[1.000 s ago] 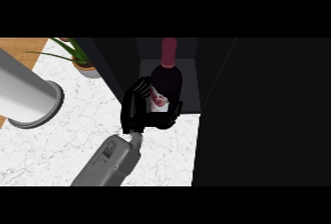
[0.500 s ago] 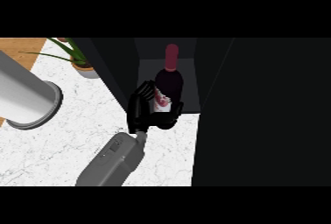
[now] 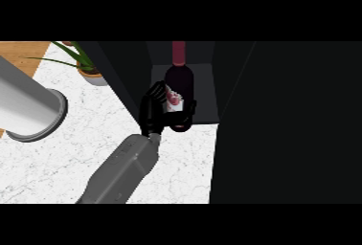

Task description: Pick up the wine, place it into the cabinet and close the cabinet

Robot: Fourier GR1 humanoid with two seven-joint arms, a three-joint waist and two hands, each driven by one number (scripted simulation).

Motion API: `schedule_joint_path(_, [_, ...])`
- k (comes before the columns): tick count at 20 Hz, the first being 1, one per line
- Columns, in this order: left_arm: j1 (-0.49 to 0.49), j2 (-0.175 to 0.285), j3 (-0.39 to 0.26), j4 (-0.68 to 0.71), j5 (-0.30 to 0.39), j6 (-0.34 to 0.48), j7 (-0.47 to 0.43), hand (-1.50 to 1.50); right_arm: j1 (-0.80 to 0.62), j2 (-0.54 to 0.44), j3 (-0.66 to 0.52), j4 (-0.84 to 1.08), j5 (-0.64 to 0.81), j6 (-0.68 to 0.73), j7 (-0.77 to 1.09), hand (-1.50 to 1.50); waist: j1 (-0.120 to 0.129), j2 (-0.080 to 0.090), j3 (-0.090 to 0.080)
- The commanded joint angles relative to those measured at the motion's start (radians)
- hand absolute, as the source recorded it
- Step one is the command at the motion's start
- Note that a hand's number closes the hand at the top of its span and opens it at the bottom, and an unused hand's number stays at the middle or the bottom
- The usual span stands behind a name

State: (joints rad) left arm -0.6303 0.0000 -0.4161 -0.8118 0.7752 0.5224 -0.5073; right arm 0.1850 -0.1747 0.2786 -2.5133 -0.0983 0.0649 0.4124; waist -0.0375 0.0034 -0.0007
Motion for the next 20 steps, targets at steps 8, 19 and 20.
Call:
schedule_joint_path(8, [-0.170,0.000,0.065,0.220,0.085,-0.068,-0.017,1.50,0.013,-0.006,-0.070,-0.173,-0.154,0.015,0.093,-1.50,0.001,0.004,0.000])
schedule_joint_path(19, [-0.395,0.023,0.100,0.347,0.072,0.029,0.031,1.50,0.074,0.010,-0.088,-0.107,-0.152,0.063,-0.014,-1.50,0.000,0.001,0.002])
schedule_joint_path(20, [-0.440,0.034,0.115,0.400,0.070,0.053,0.036,1.50,0.058,0.008,-0.034,-0.132,-0.126,0.065,0.025,-1.50,-0.014,0.006,0.000])
